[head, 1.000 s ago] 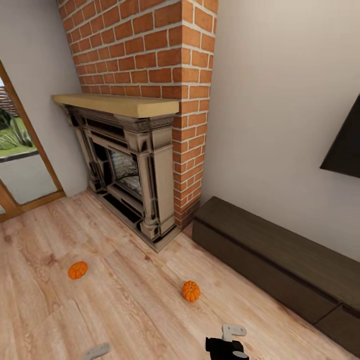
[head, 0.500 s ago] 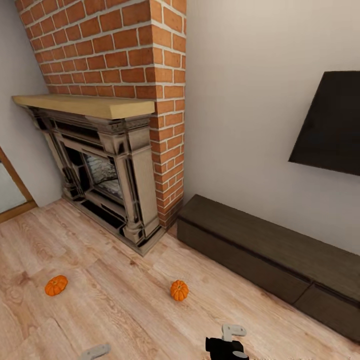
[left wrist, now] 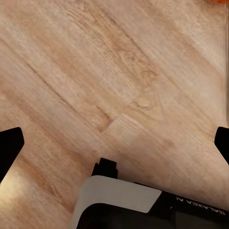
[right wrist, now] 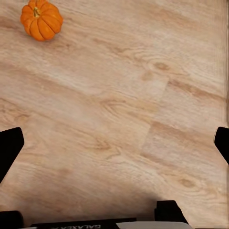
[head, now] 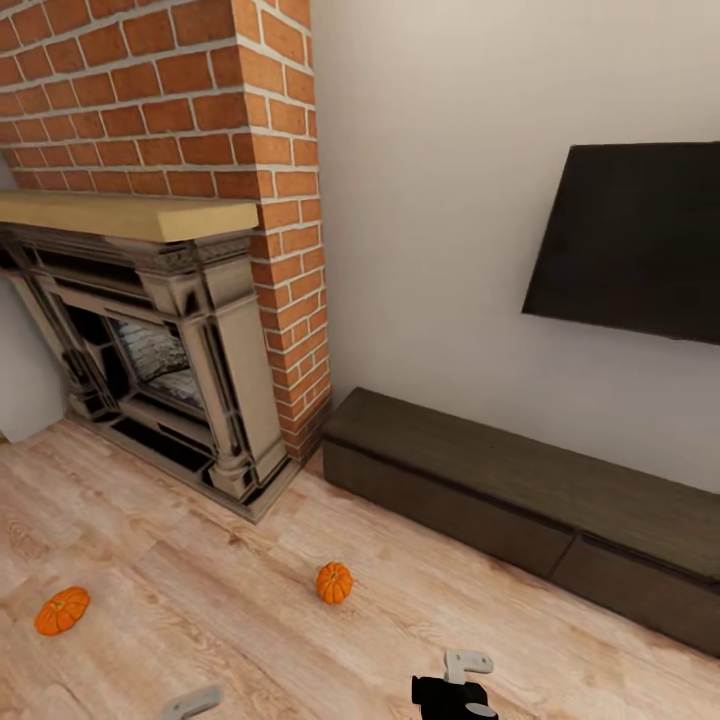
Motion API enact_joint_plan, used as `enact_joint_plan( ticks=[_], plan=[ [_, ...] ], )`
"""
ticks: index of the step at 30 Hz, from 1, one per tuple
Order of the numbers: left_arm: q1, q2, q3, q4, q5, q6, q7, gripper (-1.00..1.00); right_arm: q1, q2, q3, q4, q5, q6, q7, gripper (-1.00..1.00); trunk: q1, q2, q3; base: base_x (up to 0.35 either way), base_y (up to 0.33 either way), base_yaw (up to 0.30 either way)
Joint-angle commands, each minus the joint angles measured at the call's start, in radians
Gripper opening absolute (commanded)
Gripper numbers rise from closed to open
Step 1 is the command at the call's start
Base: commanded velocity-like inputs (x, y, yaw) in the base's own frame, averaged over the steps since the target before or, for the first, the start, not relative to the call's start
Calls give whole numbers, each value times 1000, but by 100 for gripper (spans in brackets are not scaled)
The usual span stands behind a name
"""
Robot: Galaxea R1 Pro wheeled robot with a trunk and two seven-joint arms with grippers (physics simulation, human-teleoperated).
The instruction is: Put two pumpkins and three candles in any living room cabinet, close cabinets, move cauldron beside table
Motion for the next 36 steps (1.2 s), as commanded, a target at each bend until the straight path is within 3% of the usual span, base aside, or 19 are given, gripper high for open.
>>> enact_joint_plan(
  ticks=[1, 36],
  plan=[
    [0, 0, 0, 0, 0, 0, 0, 100, 0, 0, 0, 0, 0, 0, 0, 100, 0, 0, 0, 0, 0, -278],
    [0, 0, 0, 0, 1, -17, 0, 100, 0, 0, 0, 0, 0, 0, 0, 100, 0, 0, 0, 0, 43, -278]
  ],
)
